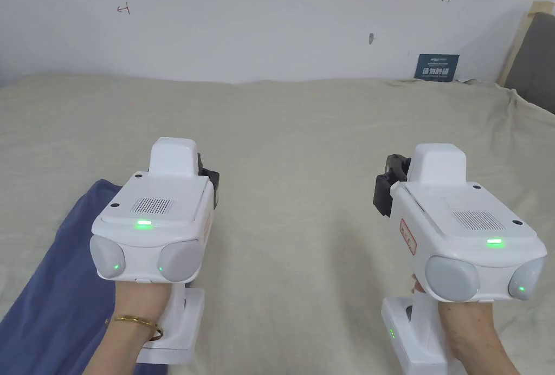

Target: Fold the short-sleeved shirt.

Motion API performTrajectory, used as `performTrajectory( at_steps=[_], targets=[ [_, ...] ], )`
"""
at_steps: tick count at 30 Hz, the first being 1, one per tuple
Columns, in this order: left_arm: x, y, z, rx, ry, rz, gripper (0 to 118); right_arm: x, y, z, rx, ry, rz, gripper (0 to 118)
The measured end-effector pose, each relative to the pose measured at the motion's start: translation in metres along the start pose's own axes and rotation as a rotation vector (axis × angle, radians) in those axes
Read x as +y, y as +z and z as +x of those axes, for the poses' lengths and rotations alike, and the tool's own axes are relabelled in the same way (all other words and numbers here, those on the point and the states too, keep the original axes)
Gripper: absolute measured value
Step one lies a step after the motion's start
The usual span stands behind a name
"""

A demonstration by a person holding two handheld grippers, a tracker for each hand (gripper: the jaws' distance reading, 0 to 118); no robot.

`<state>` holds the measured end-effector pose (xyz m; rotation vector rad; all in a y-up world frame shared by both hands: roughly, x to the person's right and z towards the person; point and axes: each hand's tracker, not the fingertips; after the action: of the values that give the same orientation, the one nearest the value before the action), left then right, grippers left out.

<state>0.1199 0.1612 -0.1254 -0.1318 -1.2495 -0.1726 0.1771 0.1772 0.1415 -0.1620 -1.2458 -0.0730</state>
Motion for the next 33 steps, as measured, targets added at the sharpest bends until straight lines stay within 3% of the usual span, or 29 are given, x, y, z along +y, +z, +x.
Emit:
performTrajectory(
  at_steps=[33],
  targets=[
    [0.0030,0.0034,0.0012,-0.006,0.004,0.011,0,0.0013,0.0005,-0.0011,0.015,0.010,0.007,0]
  ],
)
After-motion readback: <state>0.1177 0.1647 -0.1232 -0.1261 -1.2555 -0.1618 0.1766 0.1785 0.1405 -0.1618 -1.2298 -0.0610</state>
